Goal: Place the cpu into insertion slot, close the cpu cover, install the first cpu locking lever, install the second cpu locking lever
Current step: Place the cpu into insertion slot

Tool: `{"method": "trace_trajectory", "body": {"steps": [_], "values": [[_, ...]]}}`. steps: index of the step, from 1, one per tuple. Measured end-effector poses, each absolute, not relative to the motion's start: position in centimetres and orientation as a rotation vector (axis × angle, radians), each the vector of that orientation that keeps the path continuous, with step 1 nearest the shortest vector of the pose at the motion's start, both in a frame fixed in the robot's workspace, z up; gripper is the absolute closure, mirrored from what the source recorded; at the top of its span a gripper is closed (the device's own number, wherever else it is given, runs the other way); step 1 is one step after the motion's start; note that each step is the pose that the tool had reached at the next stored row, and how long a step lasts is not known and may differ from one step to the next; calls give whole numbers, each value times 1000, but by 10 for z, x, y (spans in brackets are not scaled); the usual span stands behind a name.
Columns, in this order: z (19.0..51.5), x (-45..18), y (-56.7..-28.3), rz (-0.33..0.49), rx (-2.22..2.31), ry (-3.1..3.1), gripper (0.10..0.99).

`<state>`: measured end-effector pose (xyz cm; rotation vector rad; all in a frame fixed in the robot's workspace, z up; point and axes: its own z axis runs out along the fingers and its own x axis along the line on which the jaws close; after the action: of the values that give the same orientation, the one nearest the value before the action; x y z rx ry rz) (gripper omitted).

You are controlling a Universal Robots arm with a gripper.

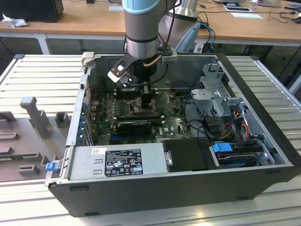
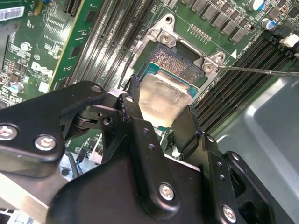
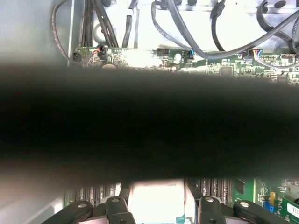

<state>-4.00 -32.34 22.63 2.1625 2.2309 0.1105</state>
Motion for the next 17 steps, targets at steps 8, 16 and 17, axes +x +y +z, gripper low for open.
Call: {"method": "trace_trajectory", "body": {"steps": [8,16,17], "values": [[224,-41,-321,111,2162,2231,557],[216,-43,-317,110,2163,2231,557],[214,-43,-317,109,2163,2232,557]]}}
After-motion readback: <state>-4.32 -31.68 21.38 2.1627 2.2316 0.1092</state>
